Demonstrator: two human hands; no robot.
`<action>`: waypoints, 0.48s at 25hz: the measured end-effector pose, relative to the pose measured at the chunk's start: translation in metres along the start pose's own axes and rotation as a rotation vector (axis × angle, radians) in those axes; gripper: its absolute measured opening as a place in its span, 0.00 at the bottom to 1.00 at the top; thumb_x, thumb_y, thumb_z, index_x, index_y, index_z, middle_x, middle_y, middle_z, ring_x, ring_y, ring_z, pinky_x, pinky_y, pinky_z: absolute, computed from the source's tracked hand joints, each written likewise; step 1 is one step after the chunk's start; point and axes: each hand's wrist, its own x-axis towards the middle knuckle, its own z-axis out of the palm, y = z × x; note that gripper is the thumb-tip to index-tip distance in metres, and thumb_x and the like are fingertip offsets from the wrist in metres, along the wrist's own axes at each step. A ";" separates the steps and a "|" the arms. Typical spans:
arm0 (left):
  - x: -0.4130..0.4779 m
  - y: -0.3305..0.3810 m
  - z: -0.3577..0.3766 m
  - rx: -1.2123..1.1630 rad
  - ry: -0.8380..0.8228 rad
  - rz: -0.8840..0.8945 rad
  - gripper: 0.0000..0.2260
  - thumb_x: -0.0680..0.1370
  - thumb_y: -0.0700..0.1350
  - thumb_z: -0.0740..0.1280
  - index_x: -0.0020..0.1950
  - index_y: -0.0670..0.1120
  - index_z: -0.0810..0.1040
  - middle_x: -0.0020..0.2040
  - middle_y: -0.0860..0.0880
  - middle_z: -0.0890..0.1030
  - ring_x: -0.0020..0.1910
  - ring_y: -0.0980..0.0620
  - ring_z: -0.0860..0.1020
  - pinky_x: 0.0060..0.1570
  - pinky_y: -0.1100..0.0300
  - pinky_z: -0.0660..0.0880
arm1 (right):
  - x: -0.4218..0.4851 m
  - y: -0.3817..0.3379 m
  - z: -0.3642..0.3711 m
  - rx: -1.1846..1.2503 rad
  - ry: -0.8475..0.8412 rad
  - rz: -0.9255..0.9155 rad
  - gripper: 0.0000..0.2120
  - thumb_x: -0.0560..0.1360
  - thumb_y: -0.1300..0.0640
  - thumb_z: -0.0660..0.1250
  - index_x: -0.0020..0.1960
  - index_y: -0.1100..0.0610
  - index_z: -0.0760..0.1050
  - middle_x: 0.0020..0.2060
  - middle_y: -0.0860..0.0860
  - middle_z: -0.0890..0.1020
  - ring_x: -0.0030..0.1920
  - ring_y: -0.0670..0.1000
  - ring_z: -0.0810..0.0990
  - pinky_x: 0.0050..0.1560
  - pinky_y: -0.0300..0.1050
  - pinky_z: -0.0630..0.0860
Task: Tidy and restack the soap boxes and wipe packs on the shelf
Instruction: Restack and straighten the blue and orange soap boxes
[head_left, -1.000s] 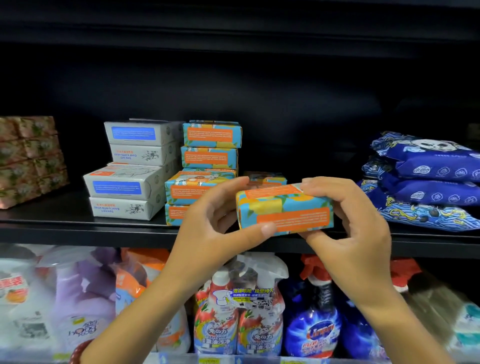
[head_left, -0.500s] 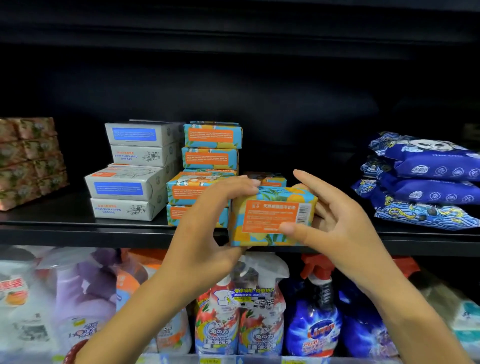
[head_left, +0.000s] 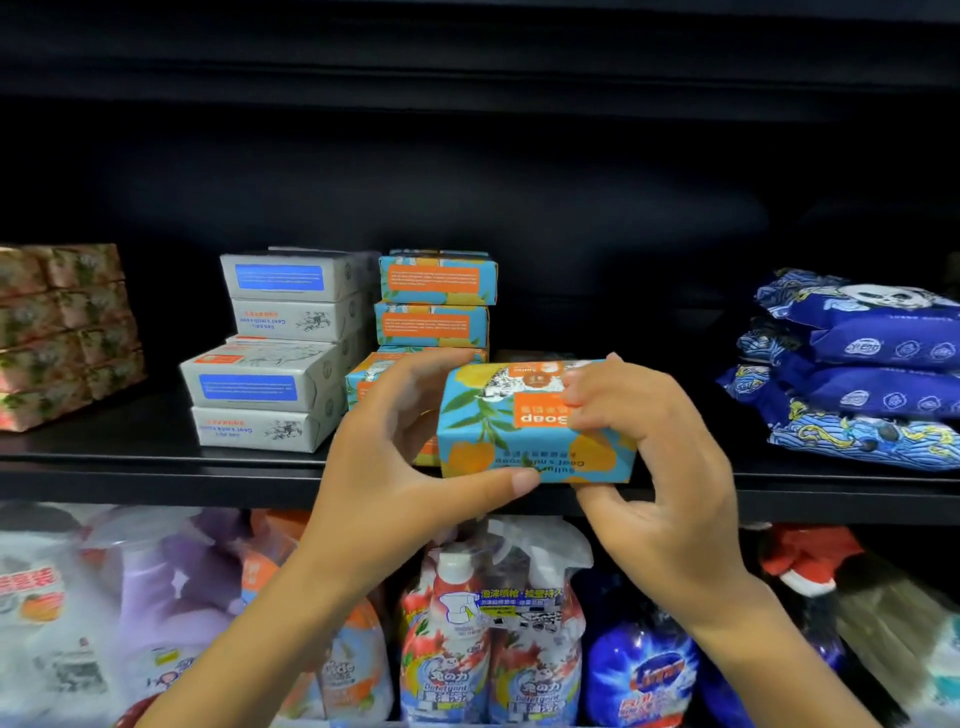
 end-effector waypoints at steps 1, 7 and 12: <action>0.000 0.001 -0.002 -0.004 0.016 0.009 0.31 0.56 0.47 0.80 0.58 0.52 0.76 0.55 0.52 0.82 0.54 0.52 0.81 0.51 0.57 0.78 | -0.001 0.001 0.001 -0.008 -0.019 -0.008 0.21 0.64 0.73 0.69 0.52 0.58 0.69 0.52 0.51 0.75 0.58 0.49 0.74 0.62 0.42 0.70; 0.019 0.010 -0.032 0.144 0.180 0.053 0.30 0.58 0.52 0.79 0.58 0.54 0.76 0.52 0.53 0.83 0.50 0.55 0.82 0.45 0.64 0.78 | -0.010 0.017 -0.001 -0.100 -0.121 0.164 0.16 0.70 0.58 0.71 0.57 0.58 0.74 0.55 0.48 0.75 0.59 0.46 0.74 0.60 0.37 0.70; 0.038 0.000 -0.043 0.289 0.254 0.003 0.32 0.58 0.56 0.80 0.59 0.54 0.75 0.48 0.56 0.84 0.47 0.59 0.82 0.45 0.63 0.80 | -0.027 0.029 0.003 -0.237 -0.428 0.375 0.15 0.71 0.49 0.71 0.55 0.53 0.77 0.54 0.43 0.76 0.57 0.42 0.73 0.54 0.34 0.70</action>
